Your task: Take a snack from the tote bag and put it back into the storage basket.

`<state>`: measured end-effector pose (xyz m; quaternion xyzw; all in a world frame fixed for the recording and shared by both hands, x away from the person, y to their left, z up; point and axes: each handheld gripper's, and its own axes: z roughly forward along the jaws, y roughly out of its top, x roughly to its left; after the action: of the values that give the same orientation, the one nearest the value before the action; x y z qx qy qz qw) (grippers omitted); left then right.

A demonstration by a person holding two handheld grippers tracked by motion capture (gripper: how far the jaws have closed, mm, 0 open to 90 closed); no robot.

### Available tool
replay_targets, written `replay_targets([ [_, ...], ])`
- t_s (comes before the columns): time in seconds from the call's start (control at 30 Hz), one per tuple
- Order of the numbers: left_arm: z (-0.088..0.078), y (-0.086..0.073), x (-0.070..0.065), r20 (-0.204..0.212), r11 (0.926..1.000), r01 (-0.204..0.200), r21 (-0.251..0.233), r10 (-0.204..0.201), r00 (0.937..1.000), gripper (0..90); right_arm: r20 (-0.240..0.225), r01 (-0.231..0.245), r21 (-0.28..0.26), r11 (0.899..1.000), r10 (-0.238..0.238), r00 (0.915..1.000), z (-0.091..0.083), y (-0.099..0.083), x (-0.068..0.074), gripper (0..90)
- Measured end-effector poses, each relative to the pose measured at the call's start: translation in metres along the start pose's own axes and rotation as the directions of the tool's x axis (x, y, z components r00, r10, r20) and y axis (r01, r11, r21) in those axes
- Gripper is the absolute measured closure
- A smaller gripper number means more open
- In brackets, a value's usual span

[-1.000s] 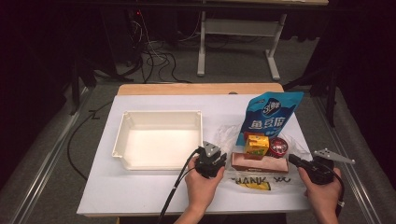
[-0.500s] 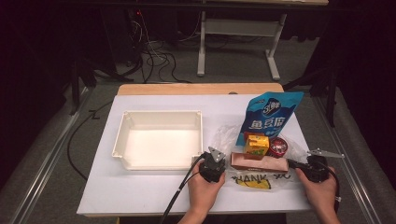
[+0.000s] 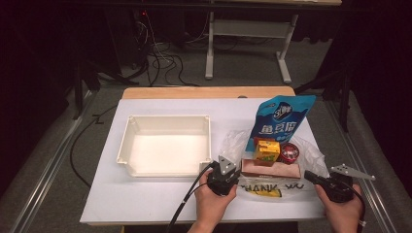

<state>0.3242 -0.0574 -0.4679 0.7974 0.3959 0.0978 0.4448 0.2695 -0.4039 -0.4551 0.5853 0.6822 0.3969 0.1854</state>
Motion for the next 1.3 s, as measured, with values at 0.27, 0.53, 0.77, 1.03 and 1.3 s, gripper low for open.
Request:
replay_targets([
  [0.27,0.016,-0.007,0.000,-0.004,0.9973,-0.035,0.065,0.035,0.9994,85.9,-0.008,0.008,0.087,0.996,-0.007,0.9999,0.014,-0.004,0.001,90.0],
  [0.53,0.016,-0.008,0.001,-0.003,0.9975,-0.030,0.065,0.030,0.9995,88.8,-0.026,0.003,0.127,0.992,0.000,0.9997,0.018,-0.008,-0.006,90.0],
  [0.77,0.016,-0.008,-0.001,-0.012,0.9972,-0.042,0.062,0.043,0.9990,88.6,-0.075,0.070,0.040,0.997,-0.067,0.9949,0.003,0.000,-0.010,75.9],
  [1.03,0.016,-0.008,0.001,-0.001,0.9977,-0.029,0.061,0.029,0.9996,88.4,-0.168,0.232,-0.077,0.970,-0.242,0.9556,-0.018,0.013,-0.005,67.0],
  [1.3,-0.005,-0.002,0.000,-0.010,0.9984,-0.057,0.001,0.057,0.9983,78.3,-0.186,0.308,-0.073,0.949,-0.316,0.9302,-0.017,0.012,0.009,69.6],
])
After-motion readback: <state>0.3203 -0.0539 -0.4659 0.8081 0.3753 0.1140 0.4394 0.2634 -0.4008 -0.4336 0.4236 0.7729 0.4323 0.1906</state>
